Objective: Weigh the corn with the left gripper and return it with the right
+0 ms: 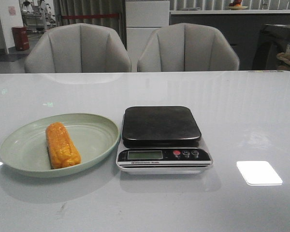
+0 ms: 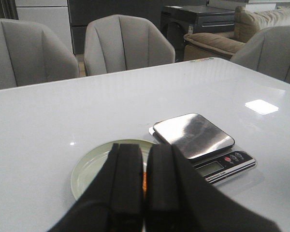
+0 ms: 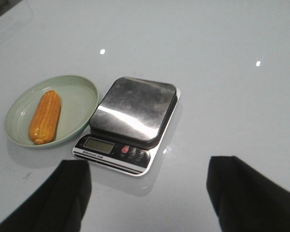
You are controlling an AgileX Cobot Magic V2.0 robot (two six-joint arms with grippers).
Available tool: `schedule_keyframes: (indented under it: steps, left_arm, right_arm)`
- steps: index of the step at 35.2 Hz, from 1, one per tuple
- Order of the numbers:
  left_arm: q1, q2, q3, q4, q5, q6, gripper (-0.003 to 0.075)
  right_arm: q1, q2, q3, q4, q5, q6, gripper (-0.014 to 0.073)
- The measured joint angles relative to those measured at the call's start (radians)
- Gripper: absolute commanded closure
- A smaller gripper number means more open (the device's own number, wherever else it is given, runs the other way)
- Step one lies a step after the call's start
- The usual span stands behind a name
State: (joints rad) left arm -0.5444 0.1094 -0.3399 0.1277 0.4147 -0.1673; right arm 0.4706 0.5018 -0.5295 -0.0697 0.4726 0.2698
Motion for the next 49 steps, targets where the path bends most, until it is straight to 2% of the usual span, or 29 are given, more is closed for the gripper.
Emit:
schedule_keyframes:
  steps: [10,21,23,28,29,33,49]
  left_arm:
    - [0.0,0.0,0.0,0.006,0.004,0.0,0.0606]
    - [0.0,0.0,0.0,0.006,0.008,0.0,0.0606]
    - [0.0,0.0,0.0,0.006,0.008,0.0,0.0606]
    - [0.0,0.0,0.0,0.006,0.008,0.0,0.0606]
    - [0.0,0.0,0.0,0.006,0.008,0.0,0.0606]
    - [0.0,0.0,0.0,0.006,0.008,0.0,0.0606]
    - [0.0,0.0,0.0,0.006,0.008,0.0,0.0606]
  right_arm:
    - [0.0,-0.241,0.148,-0.153,-0.105,-0.004,-0.0003]
    - [0.0,-0.281,0.268,-0.183,-0.294,-0.004,0.0011]
    - [0.0,-0.281,0.283,-0.184,-0.316,-0.004,0.0069]
    - [0.0,-0.281,0.299,-0.187,-0.33,-0.006,0.046]
    - [0.0,-0.281,0.299,-0.187,-0.335,-0.006,0.0475]
    - [0.0,-0.281,0.301,-0.187,-0.337,-0.006,0.0398]
    - [0.0,-0.281,0.303,-0.188,-0.338,-0.006,0.0397]
